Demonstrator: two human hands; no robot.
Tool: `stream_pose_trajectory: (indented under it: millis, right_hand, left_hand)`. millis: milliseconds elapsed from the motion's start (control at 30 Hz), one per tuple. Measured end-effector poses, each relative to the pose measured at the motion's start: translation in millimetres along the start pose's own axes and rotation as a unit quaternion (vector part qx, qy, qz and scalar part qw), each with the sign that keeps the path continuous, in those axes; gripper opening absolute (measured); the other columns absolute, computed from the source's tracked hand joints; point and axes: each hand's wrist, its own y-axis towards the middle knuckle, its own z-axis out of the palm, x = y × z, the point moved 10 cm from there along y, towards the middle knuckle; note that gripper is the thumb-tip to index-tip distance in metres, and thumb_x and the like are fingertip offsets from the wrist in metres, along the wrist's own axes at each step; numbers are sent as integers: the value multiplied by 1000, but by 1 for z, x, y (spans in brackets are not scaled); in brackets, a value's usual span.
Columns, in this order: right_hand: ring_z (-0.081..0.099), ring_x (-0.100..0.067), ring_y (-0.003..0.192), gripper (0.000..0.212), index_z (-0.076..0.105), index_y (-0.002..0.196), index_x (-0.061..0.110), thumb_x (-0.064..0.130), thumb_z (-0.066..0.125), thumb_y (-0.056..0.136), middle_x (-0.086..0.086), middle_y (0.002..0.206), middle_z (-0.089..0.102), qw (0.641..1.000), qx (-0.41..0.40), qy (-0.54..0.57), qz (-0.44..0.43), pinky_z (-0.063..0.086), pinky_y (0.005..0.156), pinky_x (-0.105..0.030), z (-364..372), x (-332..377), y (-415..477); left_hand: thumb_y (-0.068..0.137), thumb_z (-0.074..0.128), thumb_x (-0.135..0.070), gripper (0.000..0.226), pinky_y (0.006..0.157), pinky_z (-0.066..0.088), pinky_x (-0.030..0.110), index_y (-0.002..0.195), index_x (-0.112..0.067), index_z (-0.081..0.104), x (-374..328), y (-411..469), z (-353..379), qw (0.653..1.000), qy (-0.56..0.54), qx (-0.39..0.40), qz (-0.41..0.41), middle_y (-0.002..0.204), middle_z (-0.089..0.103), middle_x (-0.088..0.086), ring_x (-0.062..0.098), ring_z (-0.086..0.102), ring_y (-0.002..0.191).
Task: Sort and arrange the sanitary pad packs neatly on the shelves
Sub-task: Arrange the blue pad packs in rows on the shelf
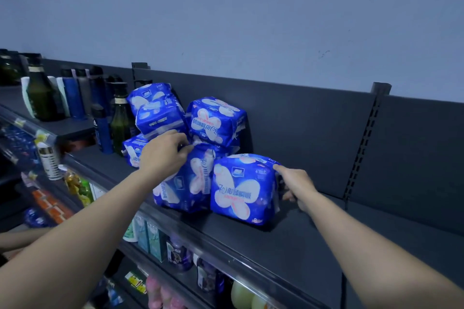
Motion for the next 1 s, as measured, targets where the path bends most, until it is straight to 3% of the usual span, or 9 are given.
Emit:
stream_pose_trajectory:
  millis: [200,300,367,433,533,667,767,867,1000]
  right_hand:
    - [60,-19,97,40,58,96,25,62,57,83,8,100,62,983,-98,-105,-110,46,80,-32,-30,12,-4]
    - [63,-18,98,45,53,93,27,64,68,72,6,103,63,984,2,-19,-175,51,86,-38,-18,18,-16]
    - [63,-13,100,58,52,108,31,60,76,64,6,111,61,979,81,21,-184,52,87,-33,-11,18,-26]
    - [62,-6,100,70,47,121,35,46,86,64,11,119,56,970,133,16,-201,51,83,-23,-5,17,-34]
    - [59,-13,108,81,45,111,52,53,90,44,6,125,53,961,126,-105,-222,53,91,-34,0,9,-37]
    - [62,-13,95,65,44,97,34,39,89,50,9,107,61,963,26,-158,-214,53,81,-34,-19,-2,-37]
    - [62,-4,68,44,49,73,20,21,91,60,8,79,68,969,-30,-98,-224,49,61,-19,-35,-5,-42]
    - [50,-9,59,40,50,68,9,24,87,67,0,69,64,963,-45,-118,-236,41,58,-28,-39,-5,-48]
    - [38,-8,53,43,44,59,13,24,84,71,6,56,47,960,-96,-107,-238,32,54,-29,-58,-5,-57]
  left_hand:
    - [84,53,-65,44,85,39,35,74,-25,70,-25,10,43,980,-77,179,35,88,59,-14,11,49,94]
    - [95,48,-23,29,83,39,21,89,-13,74,-16,1,57,912,-295,271,-90,102,57,-10,9,50,102]
    - [90,44,2,32,86,37,19,101,-8,72,-12,-4,62,884,-316,327,-113,113,51,-9,7,42,112]
    - [86,38,12,44,92,36,22,106,-10,71,-9,-8,64,862,-320,377,-114,124,44,-9,6,37,118]
    - [87,47,12,44,93,45,26,111,-17,70,0,-9,63,842,-300,433,-113,129,54,-3,14,52,118]
    - [83,73,-25,13,97,46,40,95,-19,75,10,2,59,870,-275,390,-123,109,70,4,24,61,110]
    - [71,75,-55,48,93,44,37,101,-18,68,8,12,58,916,-184,340,-110,111,63,0,22,57,107]
    - [71,79,-49,61,91,43,34,120,-19,60,-2,12,69,926,-142,338,-85,119,53,-2,24,52,116]
    - [77,79,-31,27,78,43,31,92,-12,67,-19,21,72,935,-166,306,-65,99,62,4,18,55,90]
